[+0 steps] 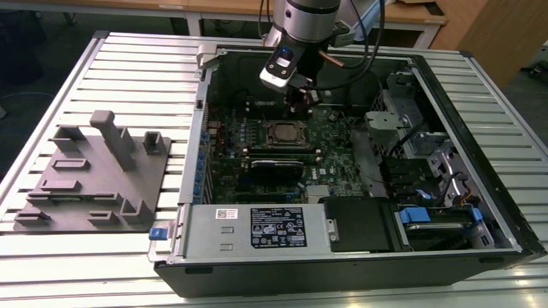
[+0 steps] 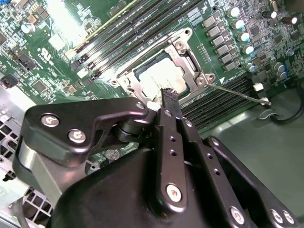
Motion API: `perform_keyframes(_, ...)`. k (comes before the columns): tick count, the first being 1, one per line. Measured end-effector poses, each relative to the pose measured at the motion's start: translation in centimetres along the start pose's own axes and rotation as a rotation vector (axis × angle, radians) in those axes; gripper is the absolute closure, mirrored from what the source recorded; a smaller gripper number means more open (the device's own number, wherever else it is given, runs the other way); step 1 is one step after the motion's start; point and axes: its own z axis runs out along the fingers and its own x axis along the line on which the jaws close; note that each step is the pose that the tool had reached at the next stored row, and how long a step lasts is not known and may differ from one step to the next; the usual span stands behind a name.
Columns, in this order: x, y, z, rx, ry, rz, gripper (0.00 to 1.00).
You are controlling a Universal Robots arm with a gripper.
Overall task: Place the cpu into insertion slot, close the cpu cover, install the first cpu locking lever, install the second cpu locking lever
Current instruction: 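Install the first cpu locking lever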
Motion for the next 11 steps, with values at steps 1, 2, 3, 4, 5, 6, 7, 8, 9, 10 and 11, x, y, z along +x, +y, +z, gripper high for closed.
perform_keyframes(1, 0.0, 0.0, 0.0, -0.0001, -0.0001, -0.006, 0.89)
perform_keyframes(2, 0.0, 0.0, 0.0, -0.0001, -0.0002, -0.012, 0.89)
perform_keyframes(3, 0.0, 0.0, 0.0, 0.0, -0.0004, -0.018, 0.89)
perform_keyframes(4, 0.0, 0.0, 0.0, -0.0001, -0.0005, -0.025, 0.89)
perform_keyframes(5, 0.0, 0.0, 0.0, -0.0001, -0.0006, -0.031, 0.89)
perform_keyframes(6, 0.0, 0.0, 0.0, -0.0001, -0.0007, -0.037, 0.89)
perform_keyframes(7, 0.0, 0.0, 0.0, -0.0001, -0.0009, -0.043, 0.89)
perform_keyframes(8, 0.0, 0.0, 0.0, -0.0001, -0.001, -0.048, 0.89)
perform_keyframes(9, 0.0, 0.0, 0.0, -0.0001, -0.0011, -0.054, 0.89)
perform_keyframes(10, 0.0, 0.0, 0.0, -0.0002, -0.0012, -0.06, 0.89)
perform_keyframes(11, 0.0, 0.0, 0.0, -0.0001, -0.0013, -0.065, 0.89)
